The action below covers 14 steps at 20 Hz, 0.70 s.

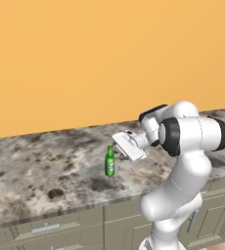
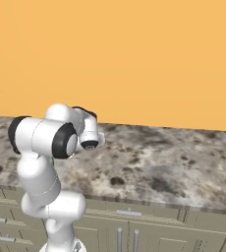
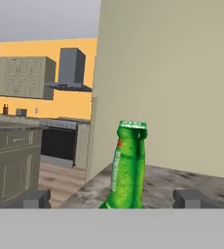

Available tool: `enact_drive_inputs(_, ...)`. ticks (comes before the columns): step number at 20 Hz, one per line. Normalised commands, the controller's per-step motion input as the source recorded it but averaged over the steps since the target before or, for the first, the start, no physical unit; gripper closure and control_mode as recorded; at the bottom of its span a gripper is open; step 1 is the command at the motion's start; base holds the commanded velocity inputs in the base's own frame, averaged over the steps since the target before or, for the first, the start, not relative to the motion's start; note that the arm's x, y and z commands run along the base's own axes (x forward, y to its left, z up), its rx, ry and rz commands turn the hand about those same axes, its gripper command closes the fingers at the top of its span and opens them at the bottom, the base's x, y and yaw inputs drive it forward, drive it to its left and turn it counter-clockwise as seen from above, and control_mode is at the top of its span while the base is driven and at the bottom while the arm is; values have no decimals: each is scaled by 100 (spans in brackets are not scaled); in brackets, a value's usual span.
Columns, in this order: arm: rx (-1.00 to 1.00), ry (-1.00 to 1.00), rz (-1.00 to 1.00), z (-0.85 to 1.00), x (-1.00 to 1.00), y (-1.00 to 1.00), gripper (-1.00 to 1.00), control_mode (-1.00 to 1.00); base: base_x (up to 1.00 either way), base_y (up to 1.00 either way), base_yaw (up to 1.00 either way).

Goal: Place the drinks on the dining counter in a tight cluster.

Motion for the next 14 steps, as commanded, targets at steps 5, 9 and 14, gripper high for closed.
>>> enact_drive_inputs(5,0,6,0,-10,17,6,-100,-100,0,0,0)
enact_drive_inputs(9,0,3,0,-8,16,7,-100,-100,0,0,0)
enact_drive_inputs(14,-2,0,0,0,-3,21,-100,-100,0,0,0)
